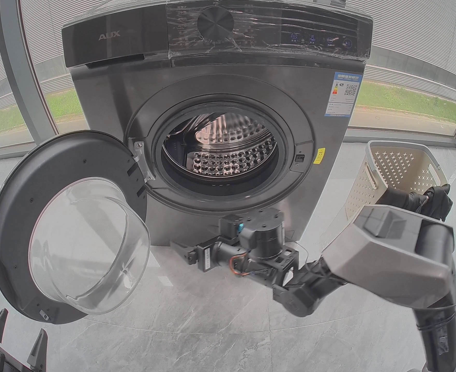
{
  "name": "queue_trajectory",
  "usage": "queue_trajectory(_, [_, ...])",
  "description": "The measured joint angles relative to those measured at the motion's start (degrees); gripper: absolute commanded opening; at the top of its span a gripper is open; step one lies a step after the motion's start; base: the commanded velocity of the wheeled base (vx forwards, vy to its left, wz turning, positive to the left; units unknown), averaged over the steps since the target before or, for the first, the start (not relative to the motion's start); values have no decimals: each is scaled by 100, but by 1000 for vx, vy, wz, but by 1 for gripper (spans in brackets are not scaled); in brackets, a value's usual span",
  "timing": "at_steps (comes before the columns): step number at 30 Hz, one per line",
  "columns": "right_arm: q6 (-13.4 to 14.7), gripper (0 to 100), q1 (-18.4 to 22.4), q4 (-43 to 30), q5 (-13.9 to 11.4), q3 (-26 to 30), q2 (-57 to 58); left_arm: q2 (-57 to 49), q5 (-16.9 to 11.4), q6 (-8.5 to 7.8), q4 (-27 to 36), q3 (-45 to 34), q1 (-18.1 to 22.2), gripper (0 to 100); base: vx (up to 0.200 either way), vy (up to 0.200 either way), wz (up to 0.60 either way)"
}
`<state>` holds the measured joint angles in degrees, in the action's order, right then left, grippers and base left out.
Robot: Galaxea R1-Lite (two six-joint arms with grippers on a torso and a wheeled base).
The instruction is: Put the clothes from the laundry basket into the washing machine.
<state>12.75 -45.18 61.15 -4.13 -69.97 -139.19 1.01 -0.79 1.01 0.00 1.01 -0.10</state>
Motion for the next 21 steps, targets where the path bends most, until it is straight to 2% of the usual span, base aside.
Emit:
queue_trajectory(9, [-427, 100, 911, 218, 9, 1983, 1836, 2, 1, -15, 0, 0, 0, 100, 0, 0, 0])
queue_trajectory(13, [-611, 100, 1343, 262, 6, 3078, 2875, 0, 1, -20, 0, 0, 0, 100, 0, 0, 0])
queue_trajectory(21, [-811, 100, 2118, 290, 69, 4857, 4914, 2, -5, -41, 0, 0, 0, 100, 0, 0, 0])
